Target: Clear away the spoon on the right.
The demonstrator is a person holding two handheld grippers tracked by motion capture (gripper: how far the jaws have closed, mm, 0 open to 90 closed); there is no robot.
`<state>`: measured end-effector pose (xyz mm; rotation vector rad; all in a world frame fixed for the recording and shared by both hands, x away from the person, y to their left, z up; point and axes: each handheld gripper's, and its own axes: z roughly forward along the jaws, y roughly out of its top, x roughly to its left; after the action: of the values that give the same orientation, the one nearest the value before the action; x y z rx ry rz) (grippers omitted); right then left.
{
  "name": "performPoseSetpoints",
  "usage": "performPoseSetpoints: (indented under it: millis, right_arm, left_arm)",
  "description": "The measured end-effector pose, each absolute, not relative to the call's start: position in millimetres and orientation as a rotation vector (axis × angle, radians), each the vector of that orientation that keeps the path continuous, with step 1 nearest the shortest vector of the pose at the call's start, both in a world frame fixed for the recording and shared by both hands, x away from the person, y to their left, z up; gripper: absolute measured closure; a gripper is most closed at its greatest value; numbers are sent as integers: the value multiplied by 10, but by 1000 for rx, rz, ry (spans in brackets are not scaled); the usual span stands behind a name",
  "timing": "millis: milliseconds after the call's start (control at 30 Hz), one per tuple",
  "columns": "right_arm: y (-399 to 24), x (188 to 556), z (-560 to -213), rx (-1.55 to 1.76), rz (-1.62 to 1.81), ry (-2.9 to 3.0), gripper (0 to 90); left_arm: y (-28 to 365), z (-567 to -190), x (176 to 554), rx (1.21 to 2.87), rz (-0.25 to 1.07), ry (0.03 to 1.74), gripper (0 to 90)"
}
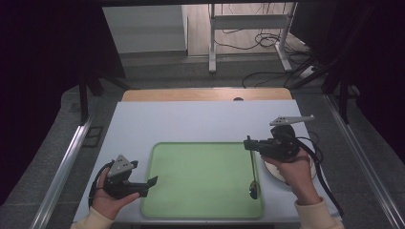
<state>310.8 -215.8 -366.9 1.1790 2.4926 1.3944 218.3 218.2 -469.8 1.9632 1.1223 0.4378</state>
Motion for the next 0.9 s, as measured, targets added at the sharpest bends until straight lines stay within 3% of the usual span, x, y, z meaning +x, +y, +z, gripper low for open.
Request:
performPoseSetpoints:
  millis: [900]
  right_arm:
    - [-2073, 3362, -4211, 1397, 1212, 2515, 884]
  left_arm:
    - [2178, -4699, 2182, 1966, 440, 1121, 95]
